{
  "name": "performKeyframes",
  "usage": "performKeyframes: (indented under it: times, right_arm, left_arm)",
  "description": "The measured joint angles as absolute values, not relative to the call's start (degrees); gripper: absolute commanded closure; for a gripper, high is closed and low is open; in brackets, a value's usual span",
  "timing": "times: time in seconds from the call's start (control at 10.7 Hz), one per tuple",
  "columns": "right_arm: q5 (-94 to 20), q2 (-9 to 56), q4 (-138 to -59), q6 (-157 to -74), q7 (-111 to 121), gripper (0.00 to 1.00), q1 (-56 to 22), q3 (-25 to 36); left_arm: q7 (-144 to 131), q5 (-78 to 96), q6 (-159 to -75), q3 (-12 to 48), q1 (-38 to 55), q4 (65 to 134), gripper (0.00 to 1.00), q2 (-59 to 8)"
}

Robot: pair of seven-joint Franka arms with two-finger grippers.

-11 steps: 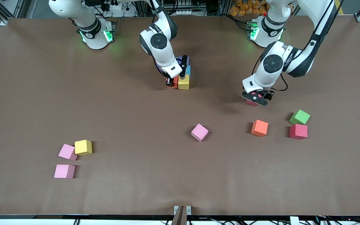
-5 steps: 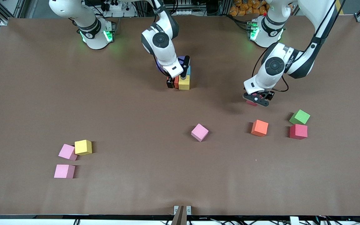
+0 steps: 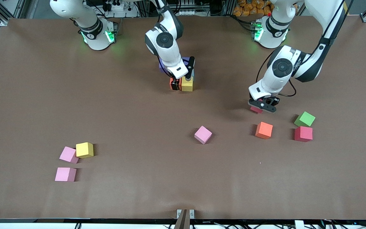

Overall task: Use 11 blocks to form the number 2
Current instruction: 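Grasp the pink cube with the left gripper, then carry the pink cube with the left gripper while the right gripper reaches yellow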

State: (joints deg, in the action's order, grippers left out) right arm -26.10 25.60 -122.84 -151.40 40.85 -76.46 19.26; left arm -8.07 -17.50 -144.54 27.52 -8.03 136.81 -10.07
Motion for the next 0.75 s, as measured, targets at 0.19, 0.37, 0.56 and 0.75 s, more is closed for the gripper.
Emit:
performKeyframes:
  times: [0.19,0.37,0.56,0.75]
  right_arm:
    - [-26.1,24.9,-122.5,-150.2,41.2,0.00,-76.4,20.3]
    - [-26.1,23.5,-122.2,-147.4,41.4,0.00,-76.4,21.8]
    - [-26.1,21.4,-121.6,-142.5,42.2,0.00,-76.4,25.1]
    - [-26.1,19.5,-119.7,-135.2,42.8,0.00,-74.7,29.6]
  left_arm:
    - [-9.2,-17.5,-143.6,30.6,-7.6,133.9,0.85,-9.0]
    - [-12.4,-17.3,-134.5,35.0,-6.7,128.1,0.86,-8.1]
    - [-17.3,-15.0,-126.4,38.9,-4.8,121.1,0.88,-7.7]
    - [-18.2,-11.4,-122.0,40.8,-3.2,116.8,0.94,-7.5]
